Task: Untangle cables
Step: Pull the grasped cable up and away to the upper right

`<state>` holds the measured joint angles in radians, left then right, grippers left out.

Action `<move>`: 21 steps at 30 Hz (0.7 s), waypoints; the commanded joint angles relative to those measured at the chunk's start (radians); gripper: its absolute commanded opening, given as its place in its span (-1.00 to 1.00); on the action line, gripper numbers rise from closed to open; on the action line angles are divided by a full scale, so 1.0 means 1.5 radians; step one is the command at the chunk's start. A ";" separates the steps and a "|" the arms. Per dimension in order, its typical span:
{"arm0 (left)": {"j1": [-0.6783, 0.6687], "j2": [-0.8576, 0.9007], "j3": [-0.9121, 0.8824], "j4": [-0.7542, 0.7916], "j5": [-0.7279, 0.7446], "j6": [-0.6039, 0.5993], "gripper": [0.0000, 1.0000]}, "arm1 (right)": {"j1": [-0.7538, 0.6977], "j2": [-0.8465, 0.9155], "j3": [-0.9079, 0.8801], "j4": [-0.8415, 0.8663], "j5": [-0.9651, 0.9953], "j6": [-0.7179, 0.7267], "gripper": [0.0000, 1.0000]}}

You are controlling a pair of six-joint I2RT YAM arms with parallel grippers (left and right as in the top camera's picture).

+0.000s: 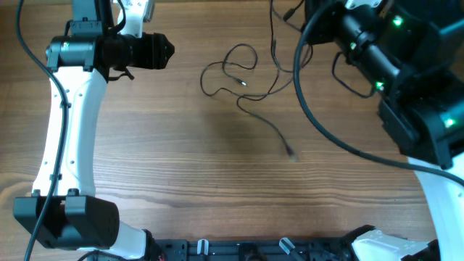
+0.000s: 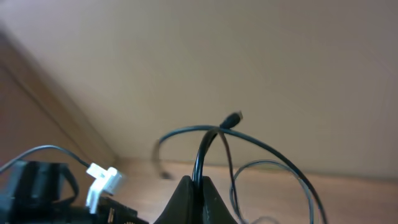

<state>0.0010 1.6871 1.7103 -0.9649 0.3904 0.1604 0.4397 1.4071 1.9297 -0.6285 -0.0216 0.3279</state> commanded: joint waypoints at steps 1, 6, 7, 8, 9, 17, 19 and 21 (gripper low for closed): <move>0.002 0.007 0.006 -0.001 0.009 0.012 0.29 | 0.003 -0.003 0.031 0.033 -0.034 -0.062 -0.91; 0.002 0.007 0.006 -0.001 0.009 0.012 0.29 | 0.003 0.005 0.031 0.076 0.022 -0.061 -0.91; 0.002 0.007 0.006 -0.003 0.009 0.012 0.29 | 0.003 0.011 0.031 0.066 0.034 -0.062 -0.91; 0.001 0.007 0.006 -0.004 0.010 0.013 0.29 | 0.003 0.018 0.031 0.054 0.040 -0.063 -0.91; 0.001 0.007 0.006 -0.005 0.012 0.013 0.29 | 0.003 0.032 0.031 0.028 0.045 -0.065 -0.91; 0.001 0.007 0.006 -0.011 0.016 0.013 0.29 | 0.003 0.214 0.031 -0.126 0.051 -0.029 -0.91; 0.001 0.007 0.006 -0.011 0.016 0.013 0.29 | 0.003 0.266 0.031 -0.164 0.046 0.010 -0.91; 0.001 0.007 0.006 -0.011 0.016 0.013 0.29 | 0.003 0.299 0.031 -0.199 0.033 0.029 -0.91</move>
<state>0.0010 1.6871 1.7103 -0.9810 0.3916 0.1604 0.4393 1.7786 1.9739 -0.8696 0.0345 0.2916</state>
